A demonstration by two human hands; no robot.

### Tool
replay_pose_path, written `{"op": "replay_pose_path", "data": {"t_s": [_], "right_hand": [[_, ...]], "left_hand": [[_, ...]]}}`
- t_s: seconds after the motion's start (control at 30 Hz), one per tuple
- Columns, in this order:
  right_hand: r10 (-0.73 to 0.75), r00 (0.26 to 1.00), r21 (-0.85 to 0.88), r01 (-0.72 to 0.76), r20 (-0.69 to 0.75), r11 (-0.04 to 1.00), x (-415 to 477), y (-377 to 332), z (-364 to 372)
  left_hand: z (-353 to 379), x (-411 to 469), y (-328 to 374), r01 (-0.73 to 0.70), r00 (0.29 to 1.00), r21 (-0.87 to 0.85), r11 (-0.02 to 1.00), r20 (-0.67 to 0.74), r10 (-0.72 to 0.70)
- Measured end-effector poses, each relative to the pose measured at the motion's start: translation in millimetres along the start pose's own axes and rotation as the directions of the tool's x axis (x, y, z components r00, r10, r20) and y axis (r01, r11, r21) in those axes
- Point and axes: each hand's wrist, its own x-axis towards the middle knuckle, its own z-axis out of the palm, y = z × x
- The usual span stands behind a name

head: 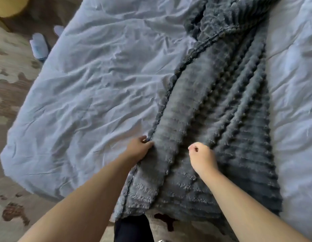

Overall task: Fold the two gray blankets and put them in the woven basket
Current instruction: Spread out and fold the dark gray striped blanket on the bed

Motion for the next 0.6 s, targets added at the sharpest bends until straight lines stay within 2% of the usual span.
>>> {"op": "replay_pose_path", "data": {"t_s": [0.1,0.17,0.27,0.33,0.37,0.4,0.47,0.53,0.6], "right_hand": [[-0.027,0.993,0.110,0.039,-0.115,0.993,21.4,-47.2,-5.7],[-0.020,0.990,0.150,0.041,-0.139,0.988,36.5,-67.4,-11.2],[0.097,0.994,-0.017,-0.097,-0.041,0.995,60.5,-69.6,-27.4],[0.174,0.985,-0.118,-0.173,0.004,0.978,70.3,-55.2,-37.8],[0.208,0.978,-0.089,-0.206,0.003,0.974,72.7,-45.1,-43.4],[0.235,0.972,-0.018,-0.235,-0.006,0.972,74.1,-34.9,-48.5],[0.287,0.957,0.137,-0.278,-0.049,0.951,72.4,-16.2,-59.5],[0.330,0.937,0.246,-0.295,-0.113,0.923,68.9,-2.4,-70.5],[0.349,0.920,0.315,-0.282,-0.177,0.906,67.6,7.9,-82.1]], "left_hand": [[18.7,-3.2,28.8,-0.108,0.977,-0.023,0.994,0.180,0.110],[33.2,-15.8,45.1,-0.214,0.918,-0.036,0.976,0.334,0.214],[53.5,-32.8,60.4,-0.394,0.781,0.026,0.919,0.537,0.320],[60.2,-37.1,65.4,-0.445,0.714,0.098,0.890,0.638,0.287],[62.8,-37.7,67.3,-0.393,0.722,0.125,0.911,0.655,0.222],[64.3,-36.6,70.2,-0.298,0.762,0.149,0.943,0.632,0.142],[65.4,-26.5,75.2,-0.112,0.885,0.200,0.973,0.466,0.007],[63.8,-10.0,77.9,-0.034,0.981,0.232,0.972,0.193,-0.011],[56.4,7.4,81.4,-0.003,0.996,0.203,0.979,-0.090,0.022]]}}
